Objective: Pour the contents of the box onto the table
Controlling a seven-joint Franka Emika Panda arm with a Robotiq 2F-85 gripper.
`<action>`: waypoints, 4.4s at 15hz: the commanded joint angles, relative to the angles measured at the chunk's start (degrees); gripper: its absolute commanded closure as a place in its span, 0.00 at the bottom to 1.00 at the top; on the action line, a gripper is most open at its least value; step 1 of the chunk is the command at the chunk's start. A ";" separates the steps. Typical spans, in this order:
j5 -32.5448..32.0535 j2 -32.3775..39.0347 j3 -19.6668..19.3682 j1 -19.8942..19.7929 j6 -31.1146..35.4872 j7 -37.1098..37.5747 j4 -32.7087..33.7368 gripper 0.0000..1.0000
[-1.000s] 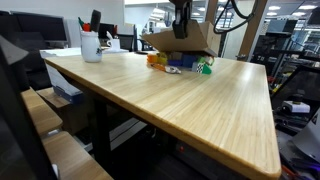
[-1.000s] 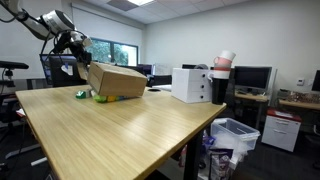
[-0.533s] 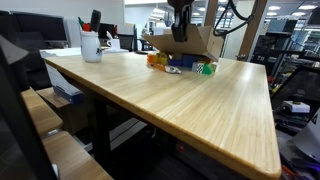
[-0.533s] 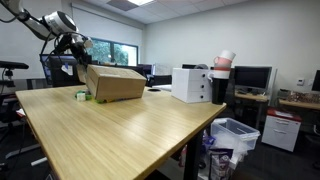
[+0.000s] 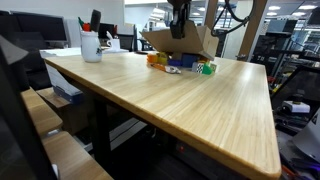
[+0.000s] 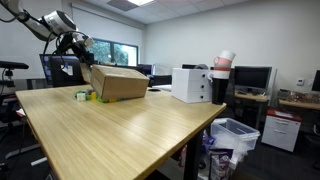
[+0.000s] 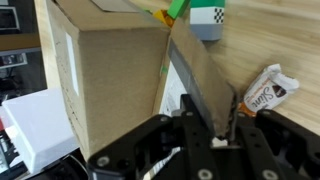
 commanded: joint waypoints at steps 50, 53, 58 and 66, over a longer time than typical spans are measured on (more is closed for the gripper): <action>23.08 -27.34 -13.21 -15.23 24.32 -15.47 -18.65 0.98; 24.91 -27.64 -13.18 -15.66 23.99 -18.32 -17.97 0.98; 25.52 -28.92 -13.00 -16.48 23.12 -21.38 -15.80 0.98; 28.04 -29.92 -14.38 -17.71 22.61 -23.26 -12.89 0.98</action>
